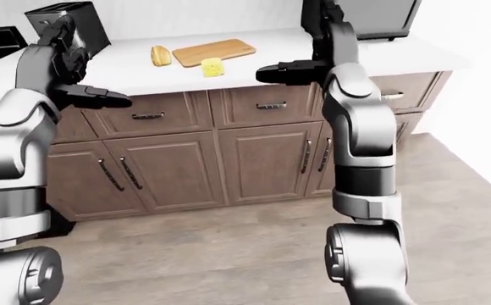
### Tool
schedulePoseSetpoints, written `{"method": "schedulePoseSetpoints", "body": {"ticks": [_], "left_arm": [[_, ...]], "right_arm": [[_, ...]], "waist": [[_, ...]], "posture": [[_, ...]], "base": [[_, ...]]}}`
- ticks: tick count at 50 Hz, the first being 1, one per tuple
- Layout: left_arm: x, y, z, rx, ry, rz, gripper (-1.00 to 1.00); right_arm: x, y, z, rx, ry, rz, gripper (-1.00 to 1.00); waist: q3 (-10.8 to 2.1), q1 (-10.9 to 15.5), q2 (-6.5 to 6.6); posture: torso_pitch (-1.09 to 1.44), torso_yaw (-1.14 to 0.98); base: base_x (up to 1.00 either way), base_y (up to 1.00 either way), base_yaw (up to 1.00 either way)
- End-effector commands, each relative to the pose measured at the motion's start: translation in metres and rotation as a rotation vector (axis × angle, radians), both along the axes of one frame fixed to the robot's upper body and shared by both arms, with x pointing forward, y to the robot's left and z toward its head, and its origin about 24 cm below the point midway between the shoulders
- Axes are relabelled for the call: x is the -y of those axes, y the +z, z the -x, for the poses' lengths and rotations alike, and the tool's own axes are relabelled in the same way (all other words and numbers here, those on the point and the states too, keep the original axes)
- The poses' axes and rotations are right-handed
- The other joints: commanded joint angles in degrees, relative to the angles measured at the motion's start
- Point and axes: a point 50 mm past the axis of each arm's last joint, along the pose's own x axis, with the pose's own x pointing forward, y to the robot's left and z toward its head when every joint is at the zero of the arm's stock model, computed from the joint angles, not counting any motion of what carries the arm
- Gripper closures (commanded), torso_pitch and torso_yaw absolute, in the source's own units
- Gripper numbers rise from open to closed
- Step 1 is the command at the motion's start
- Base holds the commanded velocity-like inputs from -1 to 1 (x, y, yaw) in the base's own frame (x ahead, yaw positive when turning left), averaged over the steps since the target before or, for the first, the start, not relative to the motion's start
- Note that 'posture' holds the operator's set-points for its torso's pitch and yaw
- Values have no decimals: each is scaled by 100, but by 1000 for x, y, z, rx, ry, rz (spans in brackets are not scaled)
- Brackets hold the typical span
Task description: Place the bread and cheese on the cutting board.
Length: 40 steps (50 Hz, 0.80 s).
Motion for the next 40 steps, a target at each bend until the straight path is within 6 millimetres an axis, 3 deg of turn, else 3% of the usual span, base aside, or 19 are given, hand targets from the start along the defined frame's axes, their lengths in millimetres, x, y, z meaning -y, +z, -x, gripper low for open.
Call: {"method": "schedulePoseSetpoints", "body": {"ticks": [1, 4, 10, 12, 13, 15, 20, 30, 31, 34, 37, 40], "left_arm": [[3, 26, 6, 95, -5, -19, -100], [1, 21, 5, 83, 13, -31, -100], [1, 18, 5, 83, 3, -18, -100], [2, 17, 4, 82, 1, -19, -100], [2, 17, 4, 82, 1, -18, -100], [2, 15, 3, 80, 1, -19, -100], [4, 17, 2, 79, -4, -26, -100], [6, 21, 2, 82, -6, -26, -100], [6, 21, 2, 82, -6, -26, -100], [6, 19, 2, 79, -7, -26, -100], [7, 19, 2, 81, -8, -23, -100], [7, 18, 3, 79, -9, -25, -100]], "right_arm": [[1, 21, 5, 89, 1, 4, -100], [2, 22, 6, 90, -1, 4, -100], [2, 19, 5, 81, -9, 8, -100], [1, 18, 4, 74, -11, 1, -100], [1, 18, 4, 73, -12, -2, -100], [1, 17, 4, 72, -10, 3, -100], [1, 15, 3, 63, -5, 16, -100], [-7, 17, 6, 77, 33, 28, -100], [-7, 16, 6, 78, 33, 34, -100], [-8, 15, 8, 76, 38, 38, -100], [-8, 15, 8, 76, 41, 37, -100], [-9, 12, 8, 71, 44, 45, -100]], "waist": [[-166, -59, 81], [-198, -44, -105], [-123, -39, -447], [-141, -24, -652], [-86, 19, -771], [-76, 83, -641], [-119, 93, -496], [-144, 38, -392], [-285, 28, -366], [-55, 16, -323], [1, 11, -314], [40, 24, -395]], "posture": [[0, 0], [0, 0], [0, 0], [0, 0], [0, 0], [0, 0], [0, 0], [0, 0], [0, 0], [0, 0], [0, 0], [0, 0]], "base": [[0, 26, 0], [0, 26, 0], [0, 26, 0], [0, 19, 0], [0, 0, 0], [0, 0, 0], [0, 0, 0], [0, 0, 0], [8, 0, 0], [23, 0, 0], [32, 0, 0], [37, 0, 0]]}}
